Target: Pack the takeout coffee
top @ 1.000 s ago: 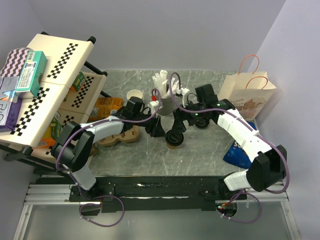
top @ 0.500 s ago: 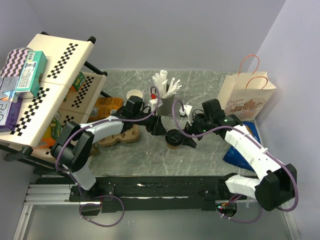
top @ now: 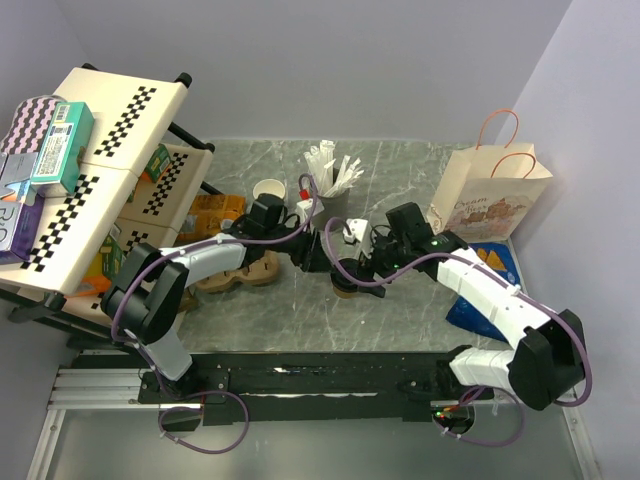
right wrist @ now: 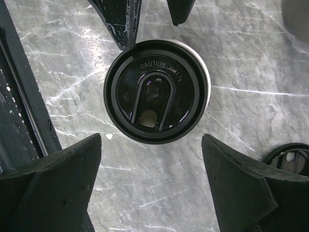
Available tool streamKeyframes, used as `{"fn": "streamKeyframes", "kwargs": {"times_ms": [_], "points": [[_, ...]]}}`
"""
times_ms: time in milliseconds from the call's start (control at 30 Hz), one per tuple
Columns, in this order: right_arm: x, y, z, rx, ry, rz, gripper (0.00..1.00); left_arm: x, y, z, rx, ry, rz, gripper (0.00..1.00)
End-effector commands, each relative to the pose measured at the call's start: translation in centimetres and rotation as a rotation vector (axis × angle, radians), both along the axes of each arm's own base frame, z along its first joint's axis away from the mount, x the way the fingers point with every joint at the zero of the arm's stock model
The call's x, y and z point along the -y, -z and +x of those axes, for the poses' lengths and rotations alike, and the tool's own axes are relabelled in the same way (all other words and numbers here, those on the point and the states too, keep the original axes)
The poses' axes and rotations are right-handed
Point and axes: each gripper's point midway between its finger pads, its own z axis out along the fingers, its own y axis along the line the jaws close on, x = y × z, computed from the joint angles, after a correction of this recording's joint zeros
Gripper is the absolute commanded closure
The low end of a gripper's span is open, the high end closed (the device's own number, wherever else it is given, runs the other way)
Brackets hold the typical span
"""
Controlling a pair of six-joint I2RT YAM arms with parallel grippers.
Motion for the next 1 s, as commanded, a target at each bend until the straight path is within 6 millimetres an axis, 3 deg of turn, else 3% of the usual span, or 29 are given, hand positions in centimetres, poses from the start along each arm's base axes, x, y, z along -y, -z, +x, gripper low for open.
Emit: {"fn": "streamKeyframes", "kwargs": {"times_ms": [0,433,967], "points": [[-1.1,-0.7,1.0,0.042,-0.033,0.009,0.11,-0.1,-2.0,0.0,0.034,0.006,-0.051,0.34],[-2.3,-0.5,1.4,0.026,-0.055,0.007,0.16,-0.2,-1.3,0.5,0.01,-0.005,-0.044,0.34],[-2.2,0.2,2.3,0.014,-0.002,-0.024,0.17,-0.2,-0.7,0.6,0.004,-0.011,-0.029,0.34]]}}
